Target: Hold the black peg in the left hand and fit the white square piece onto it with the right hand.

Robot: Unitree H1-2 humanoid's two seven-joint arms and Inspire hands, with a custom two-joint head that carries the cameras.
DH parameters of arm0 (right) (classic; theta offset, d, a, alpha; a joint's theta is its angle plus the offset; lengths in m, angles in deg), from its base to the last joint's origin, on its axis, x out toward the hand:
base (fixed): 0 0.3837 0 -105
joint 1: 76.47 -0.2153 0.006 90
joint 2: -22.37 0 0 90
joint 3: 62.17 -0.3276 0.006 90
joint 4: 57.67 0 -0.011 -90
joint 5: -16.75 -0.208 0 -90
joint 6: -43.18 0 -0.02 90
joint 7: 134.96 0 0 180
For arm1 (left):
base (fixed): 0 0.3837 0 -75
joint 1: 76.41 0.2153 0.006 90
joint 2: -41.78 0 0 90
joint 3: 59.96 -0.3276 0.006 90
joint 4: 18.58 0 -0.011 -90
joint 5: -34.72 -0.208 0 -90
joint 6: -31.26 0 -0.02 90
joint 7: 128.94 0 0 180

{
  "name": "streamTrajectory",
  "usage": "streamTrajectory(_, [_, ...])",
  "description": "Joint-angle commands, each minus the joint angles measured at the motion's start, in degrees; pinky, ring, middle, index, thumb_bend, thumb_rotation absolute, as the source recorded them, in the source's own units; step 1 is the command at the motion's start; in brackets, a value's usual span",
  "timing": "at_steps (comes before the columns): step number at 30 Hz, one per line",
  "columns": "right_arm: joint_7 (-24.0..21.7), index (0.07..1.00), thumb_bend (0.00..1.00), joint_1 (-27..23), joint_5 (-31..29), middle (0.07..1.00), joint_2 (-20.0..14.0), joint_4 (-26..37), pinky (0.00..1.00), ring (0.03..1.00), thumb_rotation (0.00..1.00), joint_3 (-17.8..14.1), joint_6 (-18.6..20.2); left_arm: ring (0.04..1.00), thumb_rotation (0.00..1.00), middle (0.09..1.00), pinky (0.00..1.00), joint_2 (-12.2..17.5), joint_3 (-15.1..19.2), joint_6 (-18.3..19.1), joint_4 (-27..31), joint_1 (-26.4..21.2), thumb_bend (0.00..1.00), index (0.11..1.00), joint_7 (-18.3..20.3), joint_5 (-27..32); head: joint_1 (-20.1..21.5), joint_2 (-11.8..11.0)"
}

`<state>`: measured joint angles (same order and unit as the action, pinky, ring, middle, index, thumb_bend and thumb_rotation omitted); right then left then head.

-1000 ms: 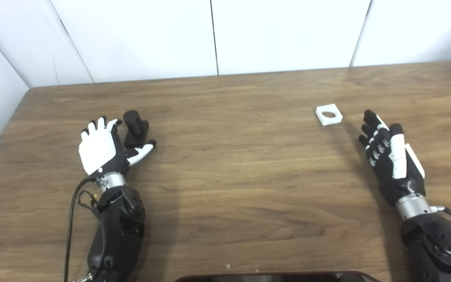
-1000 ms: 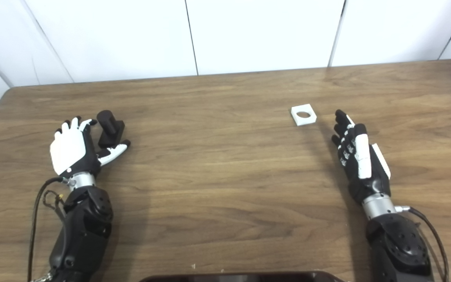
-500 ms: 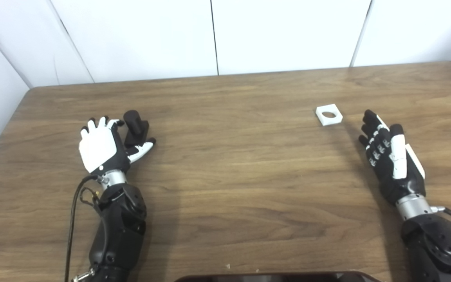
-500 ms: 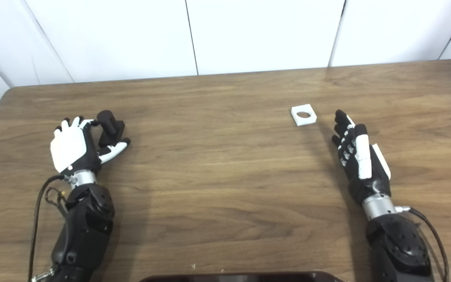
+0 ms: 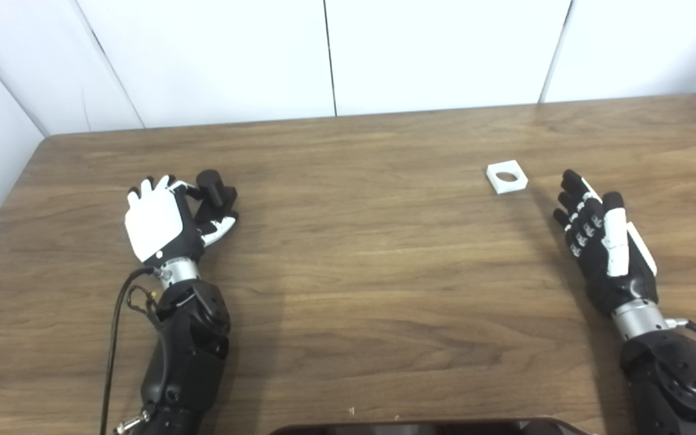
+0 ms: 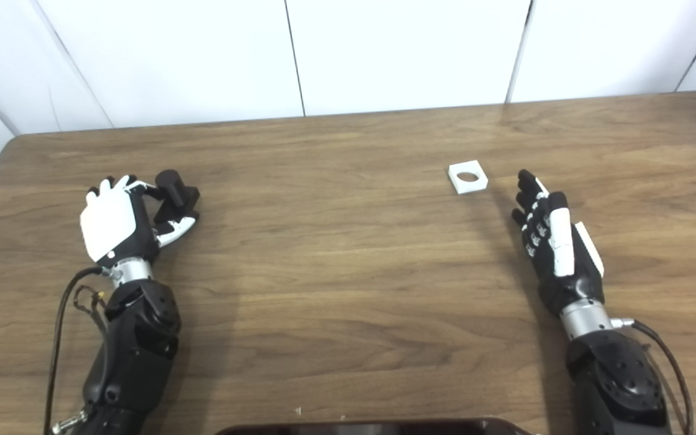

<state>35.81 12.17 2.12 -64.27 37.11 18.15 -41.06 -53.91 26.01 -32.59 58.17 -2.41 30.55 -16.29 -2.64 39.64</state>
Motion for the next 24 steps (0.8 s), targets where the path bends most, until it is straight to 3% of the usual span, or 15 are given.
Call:
streamTrajectory(1, [-0.6,0.949,0.69,-0.5,-0.7,0.995,-0.9,0.8,1.0,1.0,1.0,-0.4,-1.4,0.968,0.38,0.88,1.0,0.8,0.1,0.0,1.3,-1.2,0.65,0.574,-1.9,0.1,0.0,0.0])
streamTrajectory(8, [-0.7,0.949,0.69,-0.6,-0.9,0.99,-1.1,0.8,1.0,1.0,1.0,-0.6,-1.3,0.977,0.25,0.886,1.0,0.9,-0.1,-0.4,2.3,-0.5,0.6,0.568,-1.6,1.2,-0.1,0.0])
streamTrajectory(12, [-0.7,0.947,0.67,-0.6,-0.7,0.99,-1.3,0.9,1.0,1.0,1.0,-0.5,-1.4,0.977,0.09,0.882,1.0,1.0,-0.5,-1.0,2.7,-0.1,0.52,0.501,-2.0,1.8,-0.1,0.0])
streamTrajectory(24, [-0.6,0.951,0.67,-0.9,-1.1,0.985,-1.8,1.1,1.0,1.0,1.0,-0.7,-1.2,0.975,0.07,0.874,1.0,0.4,-1.3,-3.2,2.9,0.5,0.51,0.492,-3.4,3.5,-0.1,0.1])
